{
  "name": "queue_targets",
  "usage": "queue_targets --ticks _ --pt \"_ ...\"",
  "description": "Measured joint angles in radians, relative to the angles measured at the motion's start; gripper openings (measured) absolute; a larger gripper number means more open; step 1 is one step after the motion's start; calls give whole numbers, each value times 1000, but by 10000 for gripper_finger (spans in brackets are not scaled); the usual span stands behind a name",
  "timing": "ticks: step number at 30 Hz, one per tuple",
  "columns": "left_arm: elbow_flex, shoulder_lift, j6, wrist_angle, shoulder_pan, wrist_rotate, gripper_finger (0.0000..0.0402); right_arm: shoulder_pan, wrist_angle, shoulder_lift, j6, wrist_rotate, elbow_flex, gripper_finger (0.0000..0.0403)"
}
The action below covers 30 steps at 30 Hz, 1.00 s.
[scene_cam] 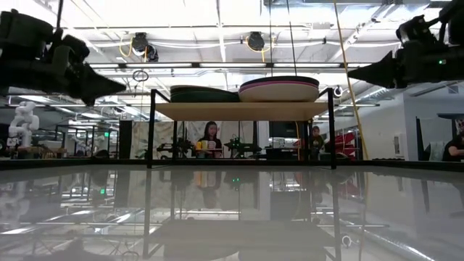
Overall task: Place and stack plates onto a shelf
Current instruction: Return to Home Position
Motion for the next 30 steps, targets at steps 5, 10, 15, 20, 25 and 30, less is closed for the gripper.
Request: queue_targets --ticks 5,10,15,20,25,30 --pt "0 1 -1 -83 0 -23 5 -1 7 1 20 78 -1 0" --pt "0 1 3 -77 0 -23 4 0 13 1 21 75 -2 0" --pt "0 1 3 -77 0 -23 4 0 18 1 21 75 -3 0" --pt "0 1 3 -77 0 -23 4 0 20 1 21 74 -3 0" --pt "0 1 4 -77 0 -23 4 0 21 1 21 73 -4 0" --pt "0 1 4 -76 0 -24 4 0 21 1 21 73 -5 0"
